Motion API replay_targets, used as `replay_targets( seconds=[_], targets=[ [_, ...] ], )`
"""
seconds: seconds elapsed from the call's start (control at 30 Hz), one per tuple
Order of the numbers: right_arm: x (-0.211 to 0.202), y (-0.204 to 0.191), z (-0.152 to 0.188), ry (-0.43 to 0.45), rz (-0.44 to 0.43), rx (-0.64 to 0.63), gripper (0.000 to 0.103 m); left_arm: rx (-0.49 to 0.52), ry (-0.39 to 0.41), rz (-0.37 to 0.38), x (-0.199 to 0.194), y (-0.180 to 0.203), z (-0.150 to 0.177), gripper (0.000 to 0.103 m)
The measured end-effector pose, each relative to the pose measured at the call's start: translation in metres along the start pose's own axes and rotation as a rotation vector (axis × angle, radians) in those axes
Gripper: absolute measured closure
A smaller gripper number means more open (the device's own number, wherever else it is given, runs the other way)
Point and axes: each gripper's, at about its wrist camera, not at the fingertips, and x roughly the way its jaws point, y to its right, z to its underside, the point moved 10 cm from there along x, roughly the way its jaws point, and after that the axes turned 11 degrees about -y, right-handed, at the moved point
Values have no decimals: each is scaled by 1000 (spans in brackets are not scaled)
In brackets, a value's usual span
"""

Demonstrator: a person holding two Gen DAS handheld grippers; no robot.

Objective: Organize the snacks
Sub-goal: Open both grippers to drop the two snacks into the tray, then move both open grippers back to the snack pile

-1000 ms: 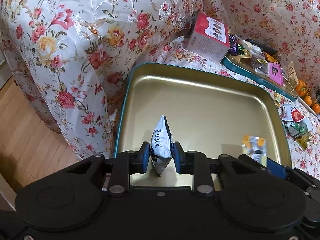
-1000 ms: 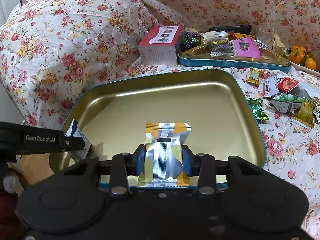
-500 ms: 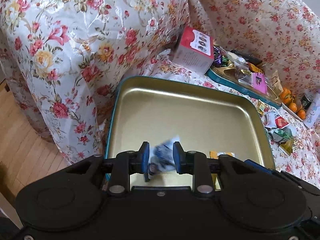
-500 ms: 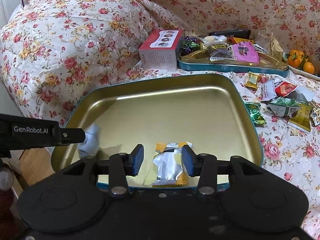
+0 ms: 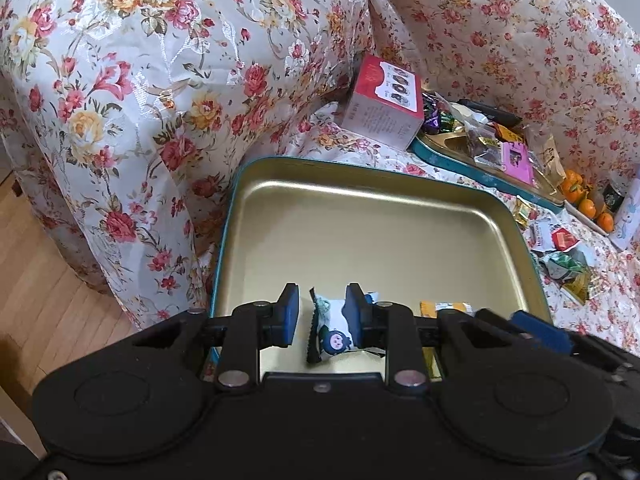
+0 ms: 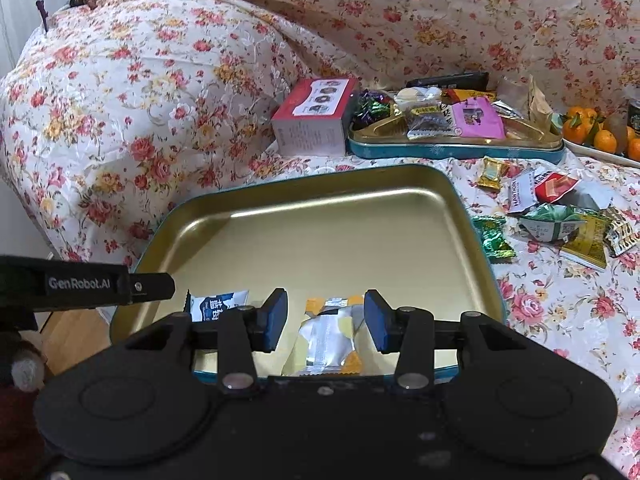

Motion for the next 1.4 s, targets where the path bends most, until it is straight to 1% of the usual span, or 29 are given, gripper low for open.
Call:
replay_targets(
  seconds=[0.1, 0.27, 0.33, 0.4, 0.5, 0.53, 0.6, 0.67, 0.73, 0.83, 0.9, 1.0, 1.1, 1.23, 1.33, 1.4],
  targets=[
    [-7, 7, -1, 17, -2, 18, 58, 16, 15, -44, 4, -1, 0, 68],
    [-20, 35, -4, 45, 7, 72, 56, 60, 84, -145, 3, -4, -4, 67],
    [-25, 54, -2, 52, 18, 103, 53, 47, 91, -154, 3, -5, -4, 67],
    [-29, 74, 2, 53, 32, 139, 53, 25, 85, -142, 5, -3, -3, 67],
    [-33, 111, 10, 50, 64, 208, 50, 11, 87, -160, 6, 8, -1, 67],
    [-34, 125, 14, 48, 82, 234, 49, 10, 82, -154, 7, 13, 0, 67],
    [-37, 153, 21, 47, 124, 286, 46, 29, 49, -126, 10, 33, 2, 67],
    [-38, 182, 29, 45, 172, 340, 45, 71, 30, -113, 12, 55, 0, 67],
    [-40, 207, 36, 40, 211, 385, 45, 121, 31, -103, 13, 79, -4, 67],
    [-42, 234, 40, 43, 244, 437, 39, 186, 31, -78, 15, 118, -11, 67],
    [-44, 247, 42, 46, 261, 446, 35, 215, 25, -52, 18, 141, -16, 66],
    [-45, 256, 42, 51, 299, 428, 33, 242, 5, -4, 26, 176, -25, 66],
    [-42, 261, 43, 45, 323, 398, 33, 260, -16, 17, 36, 204, -33, 66],
    [-32, 265, 43, 34, 309, 392, 32, 259, -57, 27, 55, 236, -46, 66],
    [-29, 264, 42, 52, 317, 373, 30, 241, -95, 24, 75, 253, -56, 66],
    [-27, 264, 41, 58, 313, 359, 26, 221, -123, 15, 90, 260, -62, 66]
  ],
)
